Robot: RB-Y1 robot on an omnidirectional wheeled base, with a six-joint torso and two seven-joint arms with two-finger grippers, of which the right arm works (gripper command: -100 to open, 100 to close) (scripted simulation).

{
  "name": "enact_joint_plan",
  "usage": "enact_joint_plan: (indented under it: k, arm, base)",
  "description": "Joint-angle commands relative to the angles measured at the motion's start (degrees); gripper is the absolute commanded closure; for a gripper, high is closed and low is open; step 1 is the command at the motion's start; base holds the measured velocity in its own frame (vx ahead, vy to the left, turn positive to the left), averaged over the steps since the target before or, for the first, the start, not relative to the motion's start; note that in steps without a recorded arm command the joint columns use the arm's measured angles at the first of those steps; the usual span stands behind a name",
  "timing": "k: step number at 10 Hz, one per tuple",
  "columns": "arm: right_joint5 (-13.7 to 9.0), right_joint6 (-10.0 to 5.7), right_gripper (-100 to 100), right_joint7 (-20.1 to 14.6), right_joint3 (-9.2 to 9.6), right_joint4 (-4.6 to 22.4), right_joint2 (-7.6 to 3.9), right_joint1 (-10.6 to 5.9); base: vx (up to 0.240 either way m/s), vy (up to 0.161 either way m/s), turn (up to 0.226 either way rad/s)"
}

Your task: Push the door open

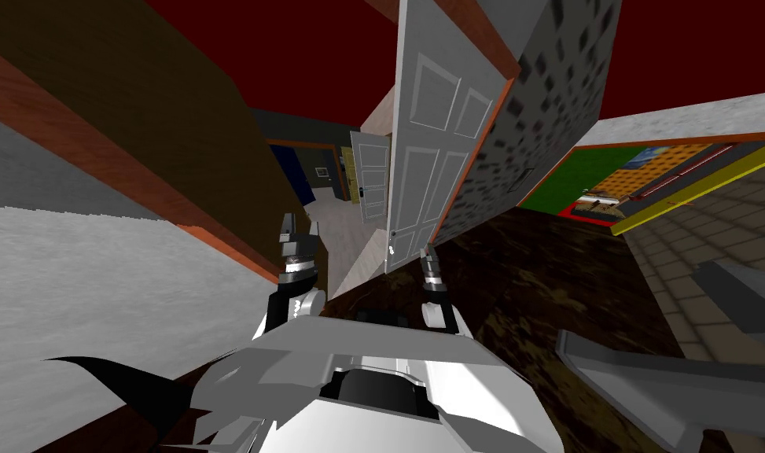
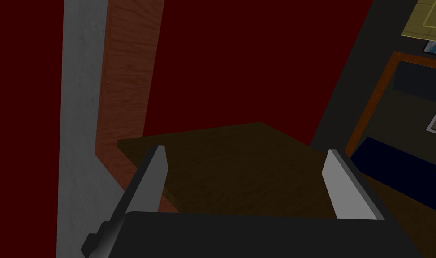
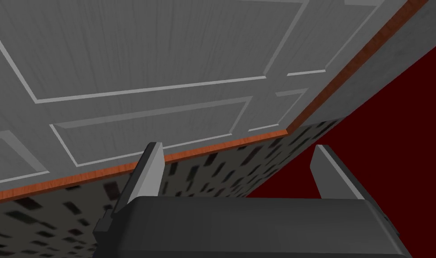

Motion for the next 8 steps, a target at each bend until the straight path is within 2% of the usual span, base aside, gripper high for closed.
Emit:
enact_joint_plan:
  k: [1,2,3,6,7,8]
  arm:
    - [0.1,-0.65,-100,-0.4,0.64,2.3,-0.27,-0.30]
    - [0.1,-1.06,-100,-0.7,1.04,4.4,-0.50,-0.98]
    - [0.1,-1.06,-100,-0.7,1.04,4.4,-0.50,-0.98]
    - [0.2,-2.27,-100,-1.8,2.24,10.2,-1.14,-3.00]
    - [0.2,-2.27,-100,-1.8,2.24,10.6,-1.14,-3.00]
    - [0.2,-2.68,-100,-2.2,2.65,12.7,-1.35,-3.67]
  base:
    - [0.057,-0.027,0.061]
    - [0.074,-0.043,0.132]
    - [0.049,-0.033,0.048]
    - [0.068,-0.035,0.102]
    - [0.067,-0.036,0.044]
    - [0.060,-0.036,0.070]
